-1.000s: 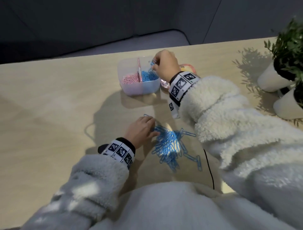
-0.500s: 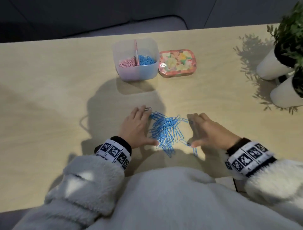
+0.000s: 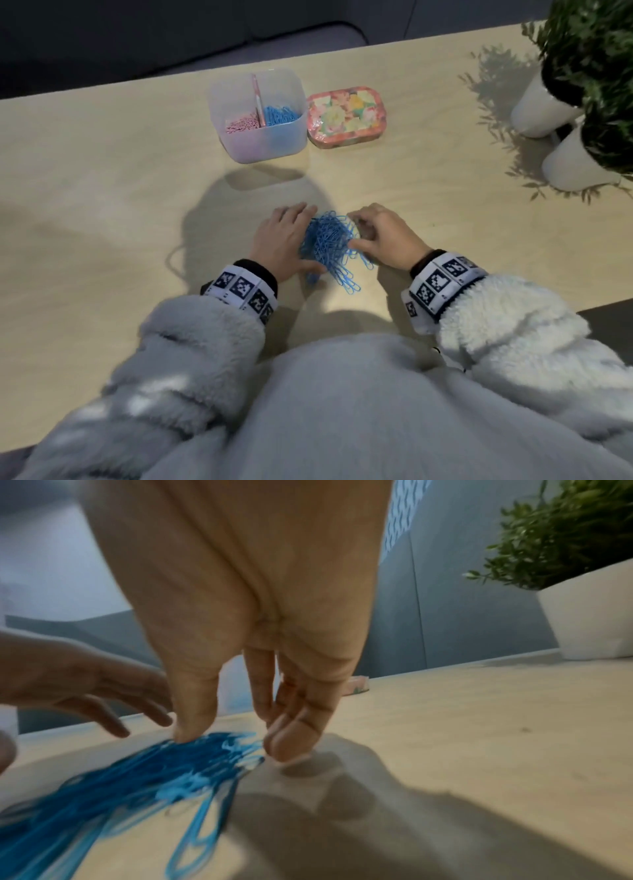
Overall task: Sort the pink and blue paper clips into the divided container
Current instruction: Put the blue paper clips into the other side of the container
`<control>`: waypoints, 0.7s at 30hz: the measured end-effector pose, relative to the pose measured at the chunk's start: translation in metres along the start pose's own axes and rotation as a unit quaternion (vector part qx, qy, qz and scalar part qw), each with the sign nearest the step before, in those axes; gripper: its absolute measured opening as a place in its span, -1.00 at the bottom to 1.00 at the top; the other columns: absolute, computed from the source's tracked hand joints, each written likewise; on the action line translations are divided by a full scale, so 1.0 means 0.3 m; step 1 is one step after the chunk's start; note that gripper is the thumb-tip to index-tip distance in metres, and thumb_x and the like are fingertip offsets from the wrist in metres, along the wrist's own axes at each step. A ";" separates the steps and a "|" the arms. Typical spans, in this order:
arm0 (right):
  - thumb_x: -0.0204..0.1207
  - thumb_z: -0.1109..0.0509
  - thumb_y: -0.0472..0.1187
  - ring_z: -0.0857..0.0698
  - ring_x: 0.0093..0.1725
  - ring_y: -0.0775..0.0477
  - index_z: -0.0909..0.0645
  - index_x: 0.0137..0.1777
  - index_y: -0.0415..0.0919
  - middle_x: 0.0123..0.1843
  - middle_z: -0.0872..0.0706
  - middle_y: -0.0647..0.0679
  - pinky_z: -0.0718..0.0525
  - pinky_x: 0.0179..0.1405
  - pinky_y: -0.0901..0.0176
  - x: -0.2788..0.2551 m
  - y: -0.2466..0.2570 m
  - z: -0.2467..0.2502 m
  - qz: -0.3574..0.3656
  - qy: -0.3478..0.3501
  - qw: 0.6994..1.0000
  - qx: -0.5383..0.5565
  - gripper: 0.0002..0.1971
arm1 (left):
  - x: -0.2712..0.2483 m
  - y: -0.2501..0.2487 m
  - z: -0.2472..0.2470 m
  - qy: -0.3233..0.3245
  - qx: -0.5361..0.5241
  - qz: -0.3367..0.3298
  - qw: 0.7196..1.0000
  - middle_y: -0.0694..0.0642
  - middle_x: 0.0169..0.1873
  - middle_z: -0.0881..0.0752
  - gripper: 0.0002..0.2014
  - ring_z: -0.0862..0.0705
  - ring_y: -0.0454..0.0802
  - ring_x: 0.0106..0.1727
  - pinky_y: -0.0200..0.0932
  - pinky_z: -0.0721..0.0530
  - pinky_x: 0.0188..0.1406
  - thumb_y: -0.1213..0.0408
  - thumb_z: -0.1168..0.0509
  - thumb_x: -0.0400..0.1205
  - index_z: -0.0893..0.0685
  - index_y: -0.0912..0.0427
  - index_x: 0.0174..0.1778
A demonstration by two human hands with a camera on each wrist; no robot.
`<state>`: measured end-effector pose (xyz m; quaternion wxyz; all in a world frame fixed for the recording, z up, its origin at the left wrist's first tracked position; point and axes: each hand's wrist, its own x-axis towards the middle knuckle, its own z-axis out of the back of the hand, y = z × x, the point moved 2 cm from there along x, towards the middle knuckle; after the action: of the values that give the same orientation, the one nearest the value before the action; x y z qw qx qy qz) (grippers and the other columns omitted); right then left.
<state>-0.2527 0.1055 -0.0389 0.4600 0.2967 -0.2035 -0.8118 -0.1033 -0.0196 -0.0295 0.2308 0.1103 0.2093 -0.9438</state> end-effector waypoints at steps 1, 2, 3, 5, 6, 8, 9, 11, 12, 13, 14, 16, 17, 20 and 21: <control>0.34 -0.54 -0.06 -0.59 0.18 -0.23 -0.53 0.32 -0.26 0.11 -0.58 -0.28 -0.52 0.25 0.04 0.003 -0.014 0.014 -0.014 -0.008 1.000 -0.004 -0.43 | -0.006 0.013 0.028 -0.006 -0.018 -0.004 1.000 0.17 0.55 -0.29 0.05 -0.28 0.20 0.51 0.04 -0.28 0.52 -0.15 -0.53 0.23 -0.19 0.16 0.56; 0.33 -0.54 0.01 -0.56 0.22 -0.24 -0.51 0.33 -0.25 0.15 -0.56 -0.27 -0.51 0.28 0.01 0.005 -0.021 0.021 -0.023 -0.006 0.999 -0.021 -0.38 | -0.007 0.028 0.044 -0.004 -0.026 -0.007 1.000 0.18 0.55 -0.28 0.05 -0.27 0.20 0.52 0.02 -0.25 0.54 -0.09 -0.55 0.23 -0.19 0.18 0.56; 0.29 -0.54 0.09 -0.53 0.25 -0.26 -0.50 0.32 -0.22 0.16 -0.53 -0.26 -0.52 0.29 -0.06 0.006 -0.020 0.018 -0.024 0.002 0.999 -0.046 -0.34 | -0.005 0.040 0.051 0.007 -0.021 -0.006 1.000 0.18 0.56 -0.26 0.06 -0.25 0.20 0.53 0.00 -0.23 0.55 -0.05 -0.57 0.23 -0.17 0.19 0.57; 0.20 -0.55 0.18 -0.46 0.25 -0.27 -0.47 0.27 -0.15 0.15 -0.50 -0.20 -0.54 0.22 -0.12 0.010 0.011 -0.011 -0.005 0.029 0.996 -0.090 -0.31 | 0.003 0.051 0.042 0.040 0.012 -0.007 0.999 0.18 0.58 -0.21 0.08 -0.21 0.18 0.56 -0.01 -0.20 0.58 -0.07 -0.56 0.24 -0.13 0.20 0.58; 0.20 -0.56 0.15 -0.43 0.26 -0.25 -0.45 0.31 -0.13 0.18 -0.49 -0.19 -0.54 0.21 -0.11 0.012 0.035 -0.029 0.006 0.041 0.994 -0.100 -0.28 | 0.008 0.050 0.031 0.050 0.031 -0.009 0.998 0.19 0.58 -0.22 0.08 -0.22 0.18 0.56 -0.02 -0.20 0.58 -0.09 -0.55 0.24 -0.13 0.20 0.58; 0.26 -0.56 0.05 -0.40 0.28 -0.22 -0.41 0.43 -0.10 0.25 -0.47 -0.18 -0.52 0.22 -0.07 0.019 0.080 -0.060 0.021 0.047 0.993 -0.104 -0.27 | 0.012 0.039 0.014 0.055 0.052 -0.004 0.997 0.20 0.51 -0.31 0.01 -0.29 0.20 0.48 -0.02 -0.26 0.52 -0.10 -0.53 0.25 -0.21 0.19 0.55; 0.31 -0.54 -0.02 -0.40 0.29 -0.21 -0.42 0.44 -0.09 0.26 -0.47 -0.18 -0.52 0.21 -0.07 0.024 0.095 -0.072 0.024 0.037 0.995 -0.094 -0.32 | 0.015 0.034 0.012 0.052 0.047 0.002 0.998 0.20 0.45 -0.36 -0.06 -0.33 0.22 0.41 -0.01 -0.31 0.47 -0.06 -0.53 0.28 -0.27 0.18 0.52; 0.38 -0.46 -0.16 -0.42 0.27 -0.21 -0.51 0.37 -0.10 0.23 -0.51 -0.17 -0.53 0.20 -0.10 0.033 0.119 -0.086 0.024 0.013 0.998 -0.061 -0.49 | 0.021 0.027 0.019 0.039 0.016 0.011 0.999 0.24 0.33 -0.44 -0.25 -0.42 0.25 0.29 0.03 -0.42 0.34 0.09 -0.52 0.34 -0.41 0.20 0.42; 0.41 -0.40 -0.23 -0.43 0.26 -0.22 -0.56 0.31 -0.13 0.21 -0.54 -0.18 -0.53 0.20 -0.12 0.037 0.128 -0.091 0.024 0.006 0.998 -0.051 -0.57 | 0.025 0.024 0.023 0.034 -0.002 0.012 0.999 0.26 0.27 -0.48 -0.37 -0.47 0.27 0.24 0.06 -0.46 0.28 0.18 -0.49 0.38 -0.47 0.22 0.36; 0.43 -0.35 -0.27 -0.44 0.25 -0.23 -0.59 0.26 -0.16 0.19 -0.56 -0.19 -0.53 0.19 -0.14 0.041 0.137 -0.095 0.026 0.002 0.998 -0.050 -0.63 | 0.027 0.022 0.027 0.030 -0.015 0.013 0.999 0.29 0.21 -0.51 -0.47 -0.51 0.29 0.20 0.10 -0.49 0.22 0.26 -0.45 0.42 -0.52 0.24 0.31; 0.45 -0.31 -0.31 -0.44 0.24 -0.24 -0.61 0.21 -0.20 0.17 -0.58 -0.21 -0.52 0.19 -0.15 0.045 0.146 -0.098 0.031 0.002 0.998 -0.058 -0.68 | 0.029 0.020 0.028 0.025 -0.021 0.015 0.999 0.30 0.18 -0.53 -0.55 -0.54 0.29 0.17 0.12 -0.51 0.18 0.32 -0.41 0.45 -0.54 0.25 0.27; 0.48 -0.25 -0.34 -0.47 0.20 -0.26 -0.62 0.13 -0.26 0.13 -0.61 -0.23 -0.52 0.15 -0.16 0.051 0.157 -0.097 0.049 0.005 0.995 -0.089 -0.75 | 0.028 0.018 0.025 0.009 -0.028 0.020 0.999 0.31 0.14 -0.57 -0.63 -0.57 0.29 0.14 0.12 -0.53 0.13 0.38 -0.35 0.49 -0.57 0.27 0.23; 0.49 -0.22 -0.36 -0.48 0.18 -0.26 -0.61 0.11 -0.27 0.12 -0.62 -0.23 -0.52 0.12 -0.15 0.055 0.158 -0.097 0.060 0.011 0.992 -0.110 -0.76 | 0.025 0.020 0.022 0.001 -0.033 0.024 0.999 0.30 0.13 -0.59 -0.65 -0.58 0.28 0.13 0.12 -0.53 0.10 0.40 -0.34 0.50 -0.57 0.26 0.22; 0.51 -0.20 -0.37 -0.52 0.13 -0.27 -0.59 0.07 -0.29 0.08 -0.63 -0.25 -0.54 0.03 -0.14 0.066 0.155 -0.094 0.103 0.020 0.982 -0.159 -0.80 | 0.017 0.034 0.018 -0.021 -0.057 0.042 0.997 0.27 0.09 -0.63 -0.67 -0.61 0.27 0.10 0.11 -0.56 0.06 0.41 -0.36 0.48 -0.59 0.26 0.18; 0.51 -0.22 -0.38 -0.54 0.11 -0.28 -0.59 0.06 -0.30 0.06 -0.64 -0.27 -0.55 0.00 -0.14 0.071 0.152 -0.092 0.114 0.021 0.979 -0.166 -0.81 | 0.015 0.042 0.018 -0.025 -0.065 0.046 0.997 0.26 0.09 -0.65 -0.67 -0.61 0.26 0.11 0.11 -0.57 0.08 0.41 -0.36 0.48 -0.59 0.25 0.17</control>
<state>-0.2141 0.0630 -0.0380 0.5965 0.2076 -0.0888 -0.7702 -0.1018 -0.0340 -0.0305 0.2861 0.0814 0.2590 -0.9190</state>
